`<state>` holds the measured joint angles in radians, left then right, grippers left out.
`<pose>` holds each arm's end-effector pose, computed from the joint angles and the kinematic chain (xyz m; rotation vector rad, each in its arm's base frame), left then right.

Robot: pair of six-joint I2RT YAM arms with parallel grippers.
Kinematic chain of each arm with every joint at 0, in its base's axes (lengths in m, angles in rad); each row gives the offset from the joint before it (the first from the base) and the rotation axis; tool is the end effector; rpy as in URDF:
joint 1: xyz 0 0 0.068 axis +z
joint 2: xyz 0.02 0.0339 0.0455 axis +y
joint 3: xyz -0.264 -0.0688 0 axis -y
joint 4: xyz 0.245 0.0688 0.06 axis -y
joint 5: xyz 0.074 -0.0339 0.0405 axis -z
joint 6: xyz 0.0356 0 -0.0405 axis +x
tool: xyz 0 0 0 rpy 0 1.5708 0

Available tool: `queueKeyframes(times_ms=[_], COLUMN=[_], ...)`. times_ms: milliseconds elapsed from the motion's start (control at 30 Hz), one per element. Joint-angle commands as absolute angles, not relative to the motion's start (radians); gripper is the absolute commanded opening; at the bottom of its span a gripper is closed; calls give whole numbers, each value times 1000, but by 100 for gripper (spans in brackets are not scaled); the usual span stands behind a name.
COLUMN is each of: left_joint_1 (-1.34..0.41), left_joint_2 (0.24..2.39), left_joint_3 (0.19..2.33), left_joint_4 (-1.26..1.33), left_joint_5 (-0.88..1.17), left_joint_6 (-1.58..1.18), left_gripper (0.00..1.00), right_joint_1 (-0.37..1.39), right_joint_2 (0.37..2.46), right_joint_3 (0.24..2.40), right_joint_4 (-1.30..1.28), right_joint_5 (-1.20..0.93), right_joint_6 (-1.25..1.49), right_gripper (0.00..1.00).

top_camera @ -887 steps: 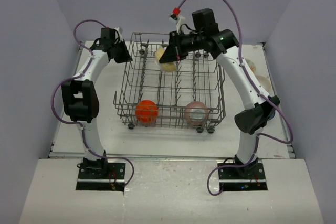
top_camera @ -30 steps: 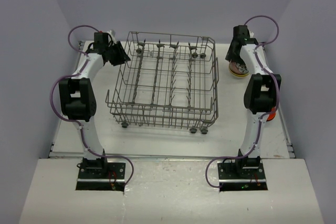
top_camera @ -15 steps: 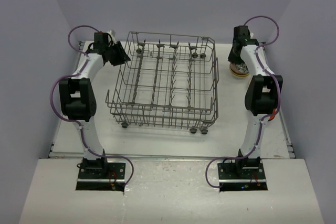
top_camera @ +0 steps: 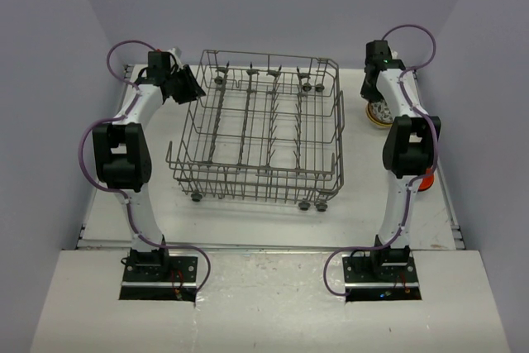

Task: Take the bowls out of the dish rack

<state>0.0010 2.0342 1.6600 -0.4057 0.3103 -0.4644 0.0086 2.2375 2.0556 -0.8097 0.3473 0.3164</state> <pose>0.4647 -0.0104 0.2401 -0.3969 2.3475 -0.5894 0.4940 -0.0079 0.2457 0.5124 2.4507 -0.3123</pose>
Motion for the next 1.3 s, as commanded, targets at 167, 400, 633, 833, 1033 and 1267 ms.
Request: queueKeyframes(times_ms=[167,400,633,833,1033,1267], left_joint_1=[11,11,11,11,11,11], left_joint_2=[2077,2017,1911,1832,1790,1681], left_joint_3=[1612,1611,1686,1669,1678,1554], left_joint_4=[-517,-486,-482,-439,-324,-121], left_joint_5=[230,161,95,129,333,580], left_joint_6=[-462,-454,-440,-396,-391,-483], left_gripper=[42,61,96,100,100,100], right_joint_1=[6,6,17,55,83,182], right_joint_2=[2171,2128,2031,1896,1796,1530], right_joint_3=[2028,2109,2183,2100,1955,1776], right_joint_4=[-793,-833,-910,-919,-913,-848], right_joint_5=[367,334,252,170,74,-21], right_joint_6=[296,291,336,336,337,345], right_gripper=[34,52,89,99,99,99])
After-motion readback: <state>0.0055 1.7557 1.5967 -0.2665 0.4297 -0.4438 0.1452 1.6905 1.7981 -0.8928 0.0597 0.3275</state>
